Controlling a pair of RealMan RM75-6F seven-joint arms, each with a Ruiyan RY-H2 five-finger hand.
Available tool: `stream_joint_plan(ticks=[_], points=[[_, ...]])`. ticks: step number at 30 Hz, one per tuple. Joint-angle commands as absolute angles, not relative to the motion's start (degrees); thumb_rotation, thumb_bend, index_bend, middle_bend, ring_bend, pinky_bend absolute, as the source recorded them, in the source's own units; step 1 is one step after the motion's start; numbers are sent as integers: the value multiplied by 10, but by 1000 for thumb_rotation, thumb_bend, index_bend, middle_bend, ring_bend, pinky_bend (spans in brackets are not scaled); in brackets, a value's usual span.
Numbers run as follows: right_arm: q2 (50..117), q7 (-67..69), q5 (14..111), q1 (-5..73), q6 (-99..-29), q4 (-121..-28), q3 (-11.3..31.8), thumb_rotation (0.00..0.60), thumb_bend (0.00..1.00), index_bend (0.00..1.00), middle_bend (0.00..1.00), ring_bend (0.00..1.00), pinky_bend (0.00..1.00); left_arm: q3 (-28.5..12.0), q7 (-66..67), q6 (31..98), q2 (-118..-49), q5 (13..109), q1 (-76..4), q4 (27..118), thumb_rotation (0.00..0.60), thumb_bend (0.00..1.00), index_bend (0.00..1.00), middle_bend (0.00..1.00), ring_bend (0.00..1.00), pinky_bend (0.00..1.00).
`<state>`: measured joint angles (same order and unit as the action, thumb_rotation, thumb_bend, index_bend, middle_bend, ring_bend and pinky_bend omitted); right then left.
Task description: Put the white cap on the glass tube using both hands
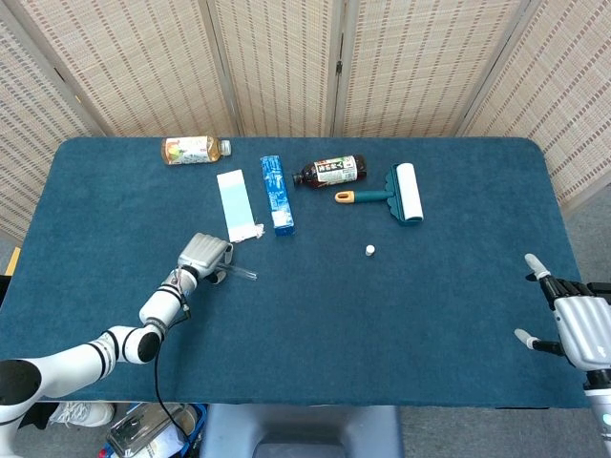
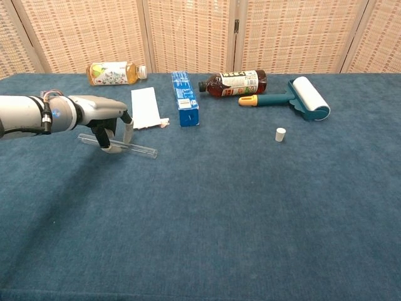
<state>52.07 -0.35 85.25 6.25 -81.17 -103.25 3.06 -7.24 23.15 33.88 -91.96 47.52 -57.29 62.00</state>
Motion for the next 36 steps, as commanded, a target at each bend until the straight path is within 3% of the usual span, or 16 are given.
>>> stream_joint_plan(ticks=[1,14,21,26,30,33,36], points=[[521,-3,853,62,-813,-1032,31,600,0,0,282,316,308,-71,231,340,-920,473,-573,620,600,324,473,1000,1000,1000],[519,-4,851,62,-815,-1032,35,600,0,0,296,327,313,-74,197,366,-915,492,-557,631,600,345,619,1000,1000,1000],[518,-12,845,85,-798,-1033,53,600,79,0,370,433,447,-87,162,413,-862,507,-523,703,600,361,634,1000,1000,1000],[525,-36,836,124,-763,-1032,75,600,94,50,509,626,713,-91,150,451,-811,507,-495,772,600,364,638,1000,1000,1000],[540,-51,812,176,-705,-1021,101,600,96,162,715,842,956,-92,142,482,-772,509,-471,834,600,366,640,1000,1000,1000],[556,-57,782,215,-653,-1007,116,600,97,246,864,965,1000,-90,140,500,-750,515,-457,872,600,366,640,1000,1000,1000],[584,-78,739,263,-592,-982,131,600,97,310,963,1000,1000,-84,140,518,-726,525,-441,913,600,365,640,1000,1000,1000]])
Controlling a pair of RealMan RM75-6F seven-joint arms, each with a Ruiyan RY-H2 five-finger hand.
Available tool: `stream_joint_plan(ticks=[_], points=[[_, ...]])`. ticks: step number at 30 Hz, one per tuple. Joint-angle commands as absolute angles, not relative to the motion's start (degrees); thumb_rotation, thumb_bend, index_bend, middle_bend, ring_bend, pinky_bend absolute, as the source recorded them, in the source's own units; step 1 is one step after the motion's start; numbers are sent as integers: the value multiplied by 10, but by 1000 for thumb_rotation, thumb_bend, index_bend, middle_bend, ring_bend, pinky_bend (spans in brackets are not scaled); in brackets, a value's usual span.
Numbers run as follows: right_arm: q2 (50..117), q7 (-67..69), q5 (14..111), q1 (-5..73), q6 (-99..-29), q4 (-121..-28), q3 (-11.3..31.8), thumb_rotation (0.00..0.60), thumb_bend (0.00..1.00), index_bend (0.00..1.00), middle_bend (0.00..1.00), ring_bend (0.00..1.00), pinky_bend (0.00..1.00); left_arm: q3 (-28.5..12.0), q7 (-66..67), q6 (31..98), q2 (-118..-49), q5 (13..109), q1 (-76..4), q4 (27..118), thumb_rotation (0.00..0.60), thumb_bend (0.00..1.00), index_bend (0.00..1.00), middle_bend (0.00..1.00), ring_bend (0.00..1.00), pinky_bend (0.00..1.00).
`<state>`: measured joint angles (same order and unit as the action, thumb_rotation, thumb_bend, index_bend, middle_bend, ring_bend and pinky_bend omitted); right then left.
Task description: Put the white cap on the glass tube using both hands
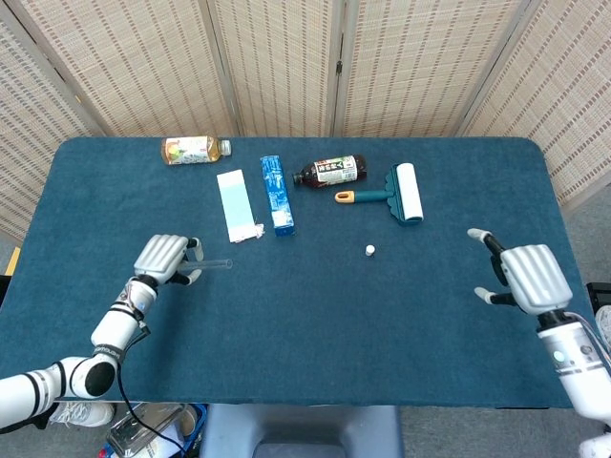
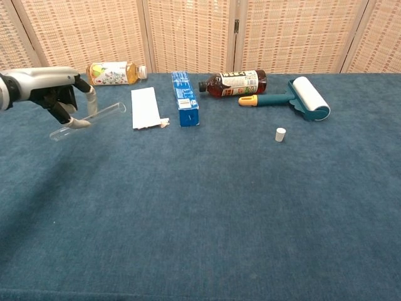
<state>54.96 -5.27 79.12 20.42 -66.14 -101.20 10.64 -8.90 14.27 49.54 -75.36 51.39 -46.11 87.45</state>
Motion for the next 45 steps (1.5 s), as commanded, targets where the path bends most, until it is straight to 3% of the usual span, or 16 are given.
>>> stream_joint_plan(ticks=[1,11,22,32,45], points=[[593,-86,727,275,-578,-974,134,600,97,329,984,1000,1000,-83,140,522,-720,528,-438,923,600,365,639,1000,1000,1000],[701,-171,605,385,-468,-869,142,600,96,454,1000,1000,1000,-70,135,551,-678,570,-409,1000,600,365,635,1000,1000,1000],[806,-220,512,473,-401,-741,135,600,127,465,1000,1000,1000,-64,139,553,-672,584,-401,1020,600,366,631,1000,1000,1000],[876,-211,484,522,-351,-643,127,600,203,471,1000,1000,1000,-62,149,544,-677,578,-403,1020,600,375,628,1000,1000,1000],[933,-188,485,556,-312,-562,116,600,221,471,1000,1000,1000,-59,152,536,-683,572,-404,1013,600,376,628,1000,1000,1000]])
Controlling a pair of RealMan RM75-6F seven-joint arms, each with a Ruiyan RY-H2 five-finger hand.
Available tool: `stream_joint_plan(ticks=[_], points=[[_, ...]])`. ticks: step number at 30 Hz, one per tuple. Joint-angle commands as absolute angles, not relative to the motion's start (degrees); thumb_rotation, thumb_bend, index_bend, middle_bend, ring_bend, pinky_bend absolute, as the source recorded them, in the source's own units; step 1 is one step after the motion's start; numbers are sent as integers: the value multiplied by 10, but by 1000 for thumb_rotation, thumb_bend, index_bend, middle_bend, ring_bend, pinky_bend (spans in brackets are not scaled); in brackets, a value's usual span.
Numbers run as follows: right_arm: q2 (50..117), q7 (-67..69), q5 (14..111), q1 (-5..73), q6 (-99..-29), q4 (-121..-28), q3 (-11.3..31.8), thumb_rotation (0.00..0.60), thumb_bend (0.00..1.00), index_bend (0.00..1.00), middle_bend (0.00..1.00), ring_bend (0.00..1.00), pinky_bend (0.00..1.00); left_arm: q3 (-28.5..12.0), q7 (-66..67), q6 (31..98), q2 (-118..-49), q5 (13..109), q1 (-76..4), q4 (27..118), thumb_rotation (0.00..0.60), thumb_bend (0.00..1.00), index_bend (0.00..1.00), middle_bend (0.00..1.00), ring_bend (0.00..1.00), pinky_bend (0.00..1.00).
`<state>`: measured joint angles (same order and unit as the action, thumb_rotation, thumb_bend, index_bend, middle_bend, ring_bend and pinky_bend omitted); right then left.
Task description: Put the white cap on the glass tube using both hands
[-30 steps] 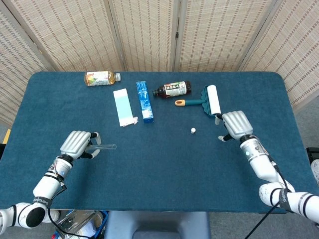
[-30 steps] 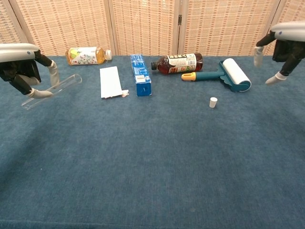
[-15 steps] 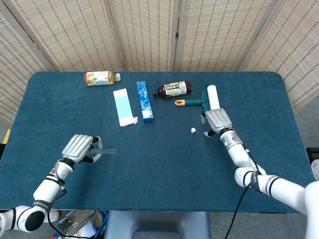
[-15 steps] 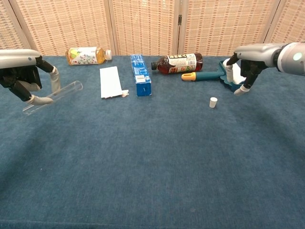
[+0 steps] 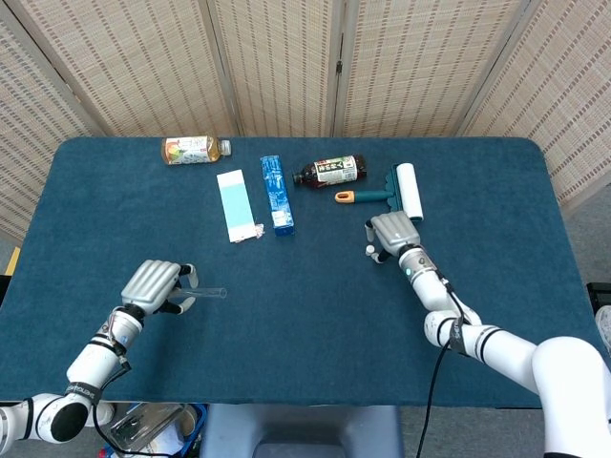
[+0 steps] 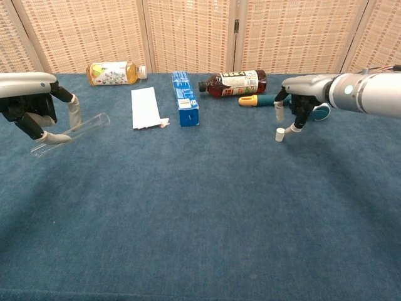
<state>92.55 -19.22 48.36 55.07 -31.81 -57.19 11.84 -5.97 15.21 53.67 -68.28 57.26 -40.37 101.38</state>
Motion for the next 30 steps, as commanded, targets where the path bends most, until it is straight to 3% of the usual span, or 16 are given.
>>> stream_joint_plan(ticks=[1,30], points=[[935,-187,485,558,-311,-559,116,600,221,472,1000,1000,1000,-59,152,536,-684,573,-403,1013,600,375,628,1000,1000,1000],[958,-190,454,580,-290,-516,94,600,262,472,1000,1000,1000,-57,137,519,-696,570,-403,992,600,377,628,1000,1000,1000]])
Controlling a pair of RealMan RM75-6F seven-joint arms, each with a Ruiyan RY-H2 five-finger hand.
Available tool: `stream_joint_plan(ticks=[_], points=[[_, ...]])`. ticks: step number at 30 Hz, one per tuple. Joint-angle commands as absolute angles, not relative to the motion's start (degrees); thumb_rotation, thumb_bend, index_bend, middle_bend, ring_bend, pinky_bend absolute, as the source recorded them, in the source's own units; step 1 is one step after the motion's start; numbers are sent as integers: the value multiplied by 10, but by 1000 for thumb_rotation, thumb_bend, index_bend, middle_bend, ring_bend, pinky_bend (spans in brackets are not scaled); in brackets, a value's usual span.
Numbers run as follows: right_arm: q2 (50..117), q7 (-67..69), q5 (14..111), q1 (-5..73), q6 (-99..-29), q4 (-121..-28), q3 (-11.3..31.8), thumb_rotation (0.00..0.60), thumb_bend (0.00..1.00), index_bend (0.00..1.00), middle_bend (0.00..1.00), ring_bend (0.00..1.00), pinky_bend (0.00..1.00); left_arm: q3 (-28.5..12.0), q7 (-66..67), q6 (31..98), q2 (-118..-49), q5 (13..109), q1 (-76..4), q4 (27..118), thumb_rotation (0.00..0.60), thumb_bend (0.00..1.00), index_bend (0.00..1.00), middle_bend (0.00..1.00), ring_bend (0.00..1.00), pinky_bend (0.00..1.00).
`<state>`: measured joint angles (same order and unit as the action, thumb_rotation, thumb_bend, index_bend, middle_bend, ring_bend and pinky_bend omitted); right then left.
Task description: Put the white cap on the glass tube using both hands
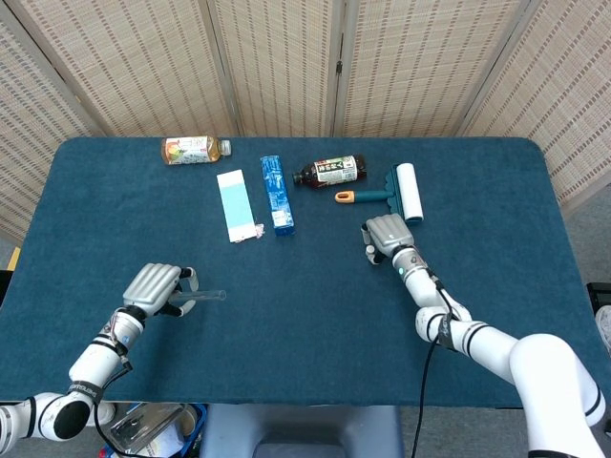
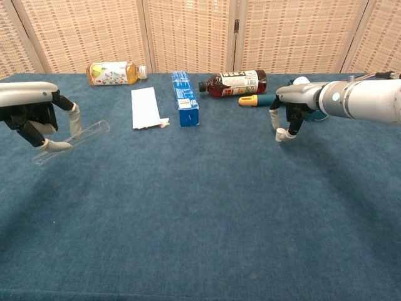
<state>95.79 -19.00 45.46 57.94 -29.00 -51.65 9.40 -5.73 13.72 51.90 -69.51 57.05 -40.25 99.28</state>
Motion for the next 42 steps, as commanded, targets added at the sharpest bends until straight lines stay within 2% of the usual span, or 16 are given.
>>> stream_joint_plan(ticks=[1,17,25,33,36,42], points=[[958,-190,454,580,-289,-516,93,600,263,471,1000,1000,1000,-57,137,518,-696,570,-403,991,600,377,628,1000,1000,1000],[959,-193,445,582,-292,-515,86,600,293,528,1000,1000,1000,-57,138,513,-699,564,-405,988,600,379,628,1000,1000,1000],[932,-187,449,576,-311,-553,92,600,371,603,1000,1000,1000,-66,128,507,-697,550,-408,981,600,382,628,1000,1000,1000],[796,-168,485,542,-387,-757,114,600,513,620,1000,1000,1000,-96,93,502,-688,543,-416,972,600,401,628,1000,1000,1000],[726,-147,503,523,-414,-861,130,600,529,625,1000,1000,1000,-111,85,501,-693,535,-425,963,600,401,628,1000,1000,1000],[632,-84,545,490,-440,-994,161,600,535,638,1000,1000,1000,-129,88,491,-709,516,-448,946,600,401,631,1000,1000,1000]])
